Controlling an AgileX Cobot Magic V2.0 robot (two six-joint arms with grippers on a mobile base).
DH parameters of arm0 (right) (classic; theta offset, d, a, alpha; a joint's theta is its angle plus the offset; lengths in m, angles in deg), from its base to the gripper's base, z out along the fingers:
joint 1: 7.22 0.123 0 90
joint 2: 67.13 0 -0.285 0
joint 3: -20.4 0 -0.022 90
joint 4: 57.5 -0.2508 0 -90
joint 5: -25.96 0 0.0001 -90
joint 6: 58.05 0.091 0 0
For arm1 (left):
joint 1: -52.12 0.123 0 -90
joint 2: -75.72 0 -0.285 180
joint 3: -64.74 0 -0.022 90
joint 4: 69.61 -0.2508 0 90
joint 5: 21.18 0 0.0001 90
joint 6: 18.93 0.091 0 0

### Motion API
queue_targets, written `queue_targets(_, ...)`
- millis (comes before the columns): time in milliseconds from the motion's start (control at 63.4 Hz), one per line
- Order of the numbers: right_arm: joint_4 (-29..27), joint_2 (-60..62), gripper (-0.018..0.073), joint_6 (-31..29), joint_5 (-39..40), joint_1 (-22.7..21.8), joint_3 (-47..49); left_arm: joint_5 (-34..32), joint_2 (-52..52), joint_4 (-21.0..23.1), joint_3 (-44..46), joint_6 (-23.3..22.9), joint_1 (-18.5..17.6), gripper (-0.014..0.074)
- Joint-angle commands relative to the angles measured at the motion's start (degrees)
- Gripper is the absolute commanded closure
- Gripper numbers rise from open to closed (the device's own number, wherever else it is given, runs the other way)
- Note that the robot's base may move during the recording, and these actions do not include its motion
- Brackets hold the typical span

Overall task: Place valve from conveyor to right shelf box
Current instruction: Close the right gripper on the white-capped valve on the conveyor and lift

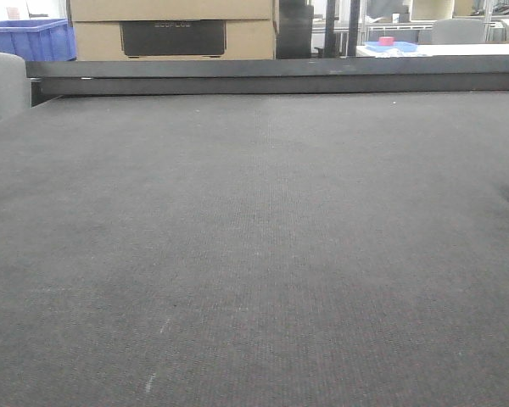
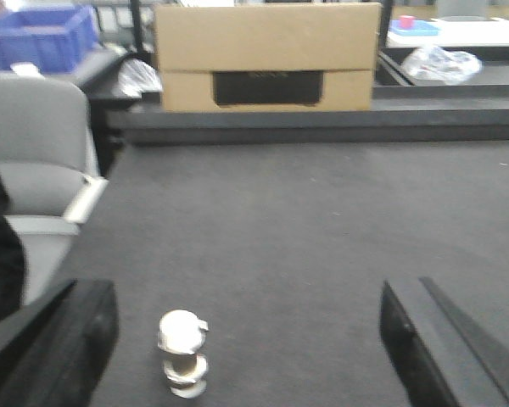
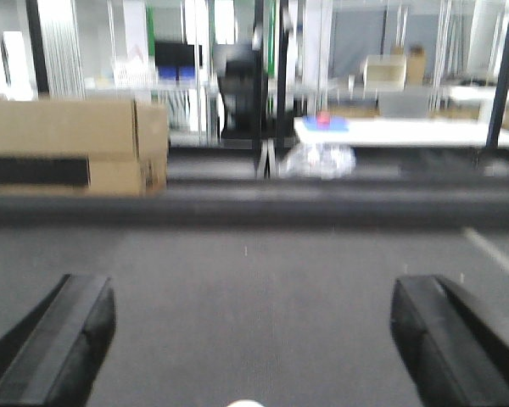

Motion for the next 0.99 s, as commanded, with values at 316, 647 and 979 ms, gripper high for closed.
queue_targets(316,0.71,-22.89,-0.0010,-0.60,-24.19,0.01,20.01,0.37,1.73,0.66,0.37,-1.96,-2.50,0.0016)
queue_targets(647,0.71,-48.82,-0.0010,-2.77,-51.36,1.25,42.05,0.48,1.73,0.66,0.37,-1.96,-3.70,0.0016)
queue_targets(979,0.71,-65.79,-0.0010,-2.77,-49.75,1.03,45.65,1.86,1.73,0.66,0.37,-1.96,-3.70,0.0016)
